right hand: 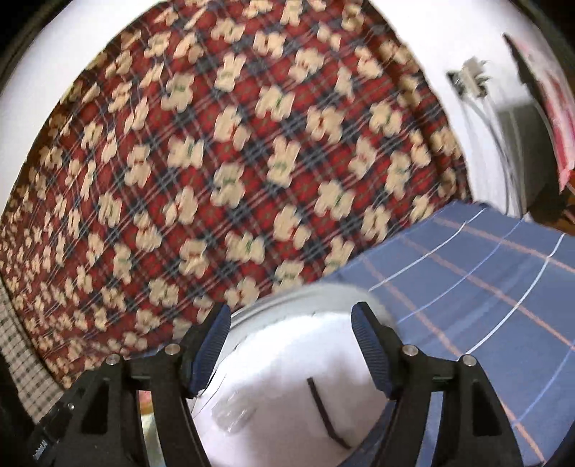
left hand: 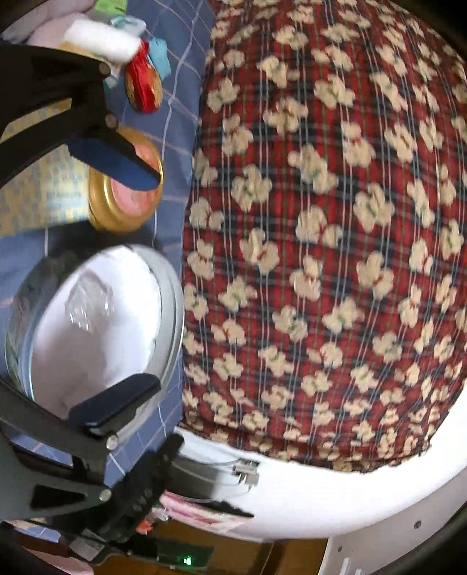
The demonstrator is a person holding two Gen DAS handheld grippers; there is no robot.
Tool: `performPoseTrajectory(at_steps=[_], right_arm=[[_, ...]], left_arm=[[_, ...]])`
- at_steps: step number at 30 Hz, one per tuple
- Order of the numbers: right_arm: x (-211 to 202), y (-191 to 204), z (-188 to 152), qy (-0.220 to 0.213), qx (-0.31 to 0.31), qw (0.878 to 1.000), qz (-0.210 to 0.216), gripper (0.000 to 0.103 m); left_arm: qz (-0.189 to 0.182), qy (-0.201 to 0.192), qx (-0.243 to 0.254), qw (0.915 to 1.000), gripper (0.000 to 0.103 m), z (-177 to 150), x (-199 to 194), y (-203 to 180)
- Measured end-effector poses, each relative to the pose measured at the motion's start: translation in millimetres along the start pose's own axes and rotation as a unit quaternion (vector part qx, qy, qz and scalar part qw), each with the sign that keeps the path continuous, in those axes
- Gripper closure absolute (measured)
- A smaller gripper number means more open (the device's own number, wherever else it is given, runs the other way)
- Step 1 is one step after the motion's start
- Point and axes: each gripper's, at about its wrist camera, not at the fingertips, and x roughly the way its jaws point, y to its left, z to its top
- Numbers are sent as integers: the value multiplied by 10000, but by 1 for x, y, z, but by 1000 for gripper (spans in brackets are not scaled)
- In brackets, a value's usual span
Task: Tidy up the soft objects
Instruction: 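Open both grippers to drop the sponge and bag into the tin, then move both grippers back toward the pile of soft items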
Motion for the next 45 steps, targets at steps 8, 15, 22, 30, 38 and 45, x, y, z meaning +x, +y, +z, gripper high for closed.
performPoseTrajectory(at_steps=[8,15,22,30,38,45], right_arm=[[-8,18,-5,-337,-611,9965,-462,27],[-32,49,-21,-1140,-1476,9798,-718,18],[-32,61,-30,-947,-1352,9854,-424,18],[-29,83,-50,-564,-1463,9872,-282,18],[-37,123,-76,-340,-1696,9849,106,18],[-36,165,-98,-79,-1713,9831,634,18]], left_arm=[[355,-185,607,9974,0,-11,-11,-6],[517,-164,614,9966,0,-21,-29,12],[945,-304,899,9910,0,-29,-48,31],[1140,-226,1134,9867,0,-32,-65,60],[1500,-139,928,9842,0,-31,-79,113],[1860,-156,756,9795,0,-26,-89,160]])
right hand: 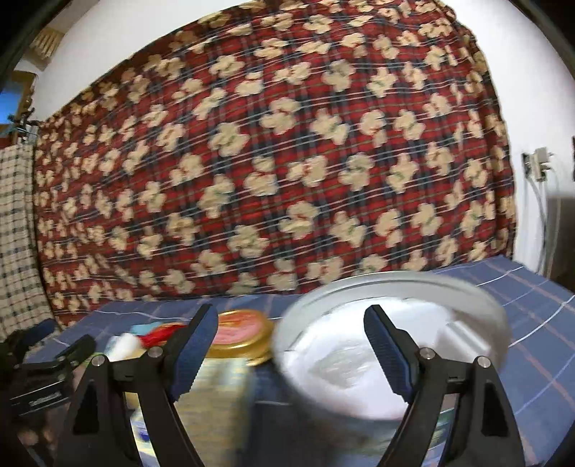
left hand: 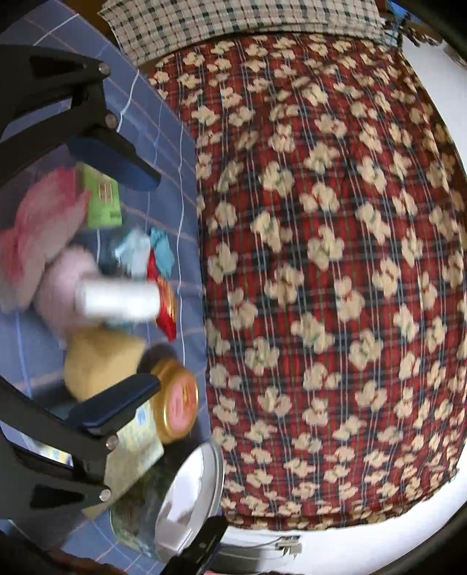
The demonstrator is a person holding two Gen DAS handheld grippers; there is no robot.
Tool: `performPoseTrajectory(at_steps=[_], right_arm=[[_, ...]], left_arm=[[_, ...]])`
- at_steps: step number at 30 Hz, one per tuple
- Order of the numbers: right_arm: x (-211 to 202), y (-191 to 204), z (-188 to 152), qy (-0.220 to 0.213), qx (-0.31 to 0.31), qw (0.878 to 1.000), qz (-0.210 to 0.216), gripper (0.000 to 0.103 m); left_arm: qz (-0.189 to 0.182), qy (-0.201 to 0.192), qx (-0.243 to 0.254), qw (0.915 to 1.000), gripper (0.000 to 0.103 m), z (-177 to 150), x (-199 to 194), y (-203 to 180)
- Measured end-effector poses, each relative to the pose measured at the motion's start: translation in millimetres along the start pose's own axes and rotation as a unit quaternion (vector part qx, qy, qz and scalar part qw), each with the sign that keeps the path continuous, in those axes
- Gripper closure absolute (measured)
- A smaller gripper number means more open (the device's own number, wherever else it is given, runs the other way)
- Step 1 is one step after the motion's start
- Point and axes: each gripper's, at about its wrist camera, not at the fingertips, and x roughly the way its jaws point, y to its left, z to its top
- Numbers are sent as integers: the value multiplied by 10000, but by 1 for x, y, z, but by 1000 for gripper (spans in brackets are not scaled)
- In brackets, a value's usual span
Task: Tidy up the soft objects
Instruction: 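Move both grippers back toward the pile of soft items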
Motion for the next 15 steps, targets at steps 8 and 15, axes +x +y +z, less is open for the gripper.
performPoseTrajectory(at_steps=[8,15], right_arm=[[13,62,-12,332,-343,9963,717,18],[25,109,-24,902,-560,9848,1377,18]], left_arm=[[509,153,-382,9979,0,-2,11,62],[799,250,-797,9933,0,-5,16,107]])
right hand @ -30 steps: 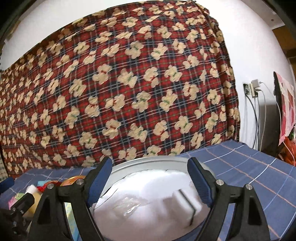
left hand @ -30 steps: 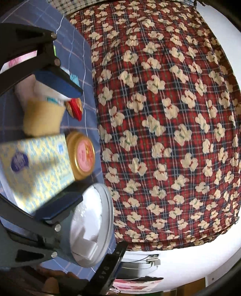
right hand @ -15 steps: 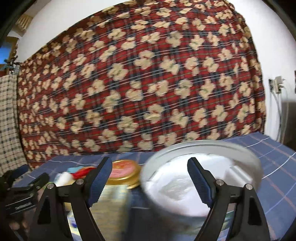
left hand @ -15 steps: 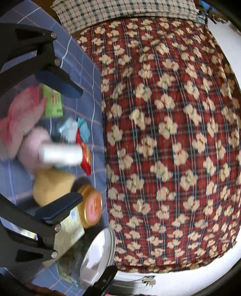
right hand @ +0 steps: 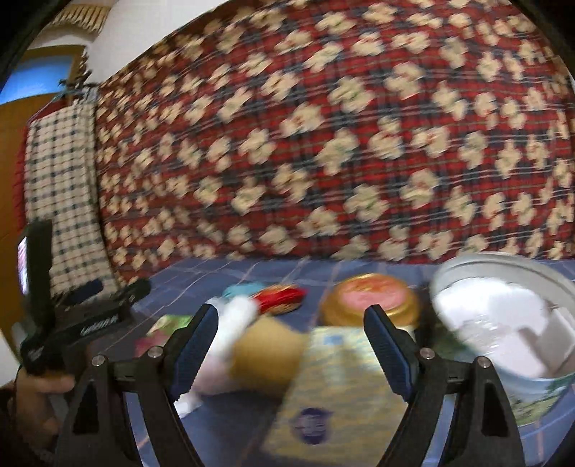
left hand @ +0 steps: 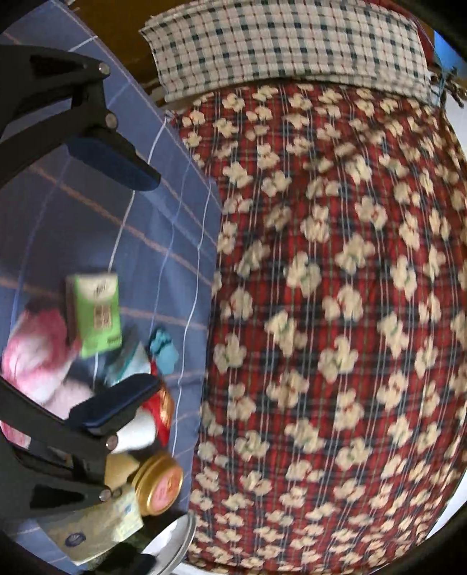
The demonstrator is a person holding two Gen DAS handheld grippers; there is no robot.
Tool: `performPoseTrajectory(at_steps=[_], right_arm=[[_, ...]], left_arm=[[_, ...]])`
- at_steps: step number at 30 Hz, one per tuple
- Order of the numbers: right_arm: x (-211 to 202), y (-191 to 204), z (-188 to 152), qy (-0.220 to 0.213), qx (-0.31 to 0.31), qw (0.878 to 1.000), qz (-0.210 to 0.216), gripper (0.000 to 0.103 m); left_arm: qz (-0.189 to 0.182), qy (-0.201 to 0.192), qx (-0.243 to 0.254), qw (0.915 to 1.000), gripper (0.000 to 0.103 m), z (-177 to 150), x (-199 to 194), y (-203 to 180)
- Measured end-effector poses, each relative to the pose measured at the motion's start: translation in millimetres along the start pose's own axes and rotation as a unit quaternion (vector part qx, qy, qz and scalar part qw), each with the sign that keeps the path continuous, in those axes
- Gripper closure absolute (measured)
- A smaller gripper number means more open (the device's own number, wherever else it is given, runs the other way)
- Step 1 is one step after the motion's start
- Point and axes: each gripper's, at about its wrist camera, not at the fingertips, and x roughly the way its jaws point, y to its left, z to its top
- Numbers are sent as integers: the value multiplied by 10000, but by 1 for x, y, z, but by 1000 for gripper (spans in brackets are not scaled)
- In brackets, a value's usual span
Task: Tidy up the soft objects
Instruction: 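Move both grippers back toward the pile of soft items, then grasp the pink-trimmed white towel with the right gripper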
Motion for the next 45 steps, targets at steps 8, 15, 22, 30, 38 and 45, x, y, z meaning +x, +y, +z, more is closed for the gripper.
performPoseTrajectory(at_steps=[8,15,22,30,38,45], right_arm=[[44,66,-12,1034,-507,9883,1004,18],[76,107,-17,1590,-1059,9740,1218,34],[112,112,-33,2603,-1132,9526,1092,39],[93,97,-29,2403,-1151,9568,1162,64],[13,38,18,262,-312,9861,1609,65],[-14,-12,22,-556,-465,9973,-131,65]], left_arm=[[237,101,-381,9989,0,3,10,37],[228,359,-714,9965,0,1,19,52],[188,419,-831,9955,0,-1,20,55],[116,383,-829,9958,0,-1,17,52],[-347,212,-931,9948,0,-1,11,46],[-884,316,-249,9953,0,0,8,-10]])
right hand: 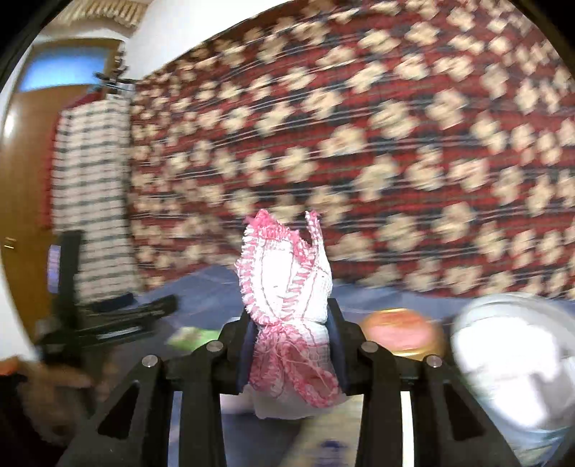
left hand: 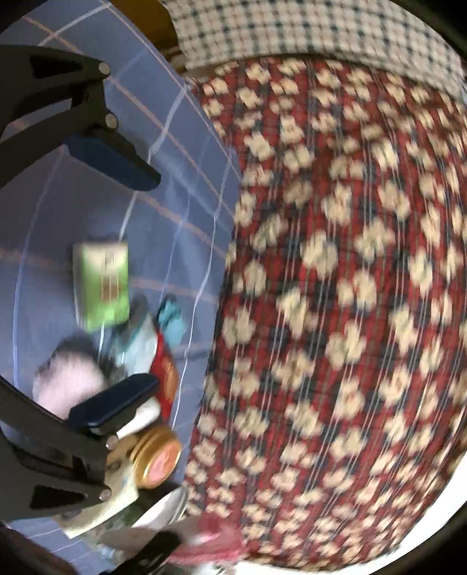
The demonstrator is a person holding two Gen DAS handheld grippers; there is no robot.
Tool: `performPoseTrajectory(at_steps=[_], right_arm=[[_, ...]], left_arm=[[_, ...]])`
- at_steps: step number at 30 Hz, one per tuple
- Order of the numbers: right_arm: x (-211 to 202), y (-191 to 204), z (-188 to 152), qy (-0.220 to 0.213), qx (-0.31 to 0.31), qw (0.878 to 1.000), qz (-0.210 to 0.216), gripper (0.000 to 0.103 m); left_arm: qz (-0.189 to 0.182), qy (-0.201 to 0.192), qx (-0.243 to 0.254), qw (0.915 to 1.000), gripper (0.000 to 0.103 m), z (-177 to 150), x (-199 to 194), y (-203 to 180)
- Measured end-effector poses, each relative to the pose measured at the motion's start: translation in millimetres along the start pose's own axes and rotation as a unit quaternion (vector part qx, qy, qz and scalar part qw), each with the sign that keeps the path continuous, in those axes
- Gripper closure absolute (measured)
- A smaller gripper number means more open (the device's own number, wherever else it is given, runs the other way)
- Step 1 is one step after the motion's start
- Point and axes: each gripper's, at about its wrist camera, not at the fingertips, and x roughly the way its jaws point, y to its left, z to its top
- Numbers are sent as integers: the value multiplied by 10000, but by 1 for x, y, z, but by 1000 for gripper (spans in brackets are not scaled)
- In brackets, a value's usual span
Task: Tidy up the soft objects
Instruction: 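Grasp the pink-trimmed white towel with the right gripper, then grasp the white rolled towel with the left gripper while the right holds the pink-trimmed towel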
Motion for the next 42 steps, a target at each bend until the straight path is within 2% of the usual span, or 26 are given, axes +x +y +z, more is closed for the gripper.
performPoseTrajectory(at_steps=[4,7,13,16,20,22,24,26,27,28,29,30,34,42], right_arm=[[-4,-22,1,-52,189,9994,-283,65],[-6,-31,3,-117,316,9989,-322,64],[-4,-34,-3,74,463,9989,-23,64],[2,-32,-7,242,498,9984,114,64],[-2,-32,-8,159,501,9986,81,64],[-6,-34,-7,79,565,9984,55,64],[-8,-36,-6,41,583,9983,43,64],[-11,-35,-5,-34,554,9985,-13,64],[-14,-35,-4,-103,548,9984,-41,64],[-17,-35,-3,-165,545,9984,-57,64],[-20,-34,-2,-250,529,9982,-102,64],[-22,-34,-1,-300,505,9982,-149,64],[-28,-37,0,-449,490,9973,-323,64],[-47,-56,3,-848,603,9917,-755,64]], left_arm=[[-407,203,467,9979,0,-3,6,-44],[-441,220,752,9959,0,-2,10,-67],[-910,687,501,9922,0,0,31,-87],[-957,832,457,9909,1,2,43,-97],[-1070,1386,209,9843,19,-4,68,-103],[-975,1542,293,9828,27,-11,75,-104],[-892,1478,393,9842,31,-11,75,-105],[-980,1466,209,9841,34,-10,75,-101],[-1006,1454,147,9841,46,-9,75,-99],[-1027,1434,140,9842,52,-8,75,-97],[-1044,1393,201,9845,65,-9,74,-98],[-1028,1347,293,9851,70,-9,73,-99],[-944,1227,585,9862,73,-10,67,-106],[-803,1099,418,9898,75,-7,64,-93]])
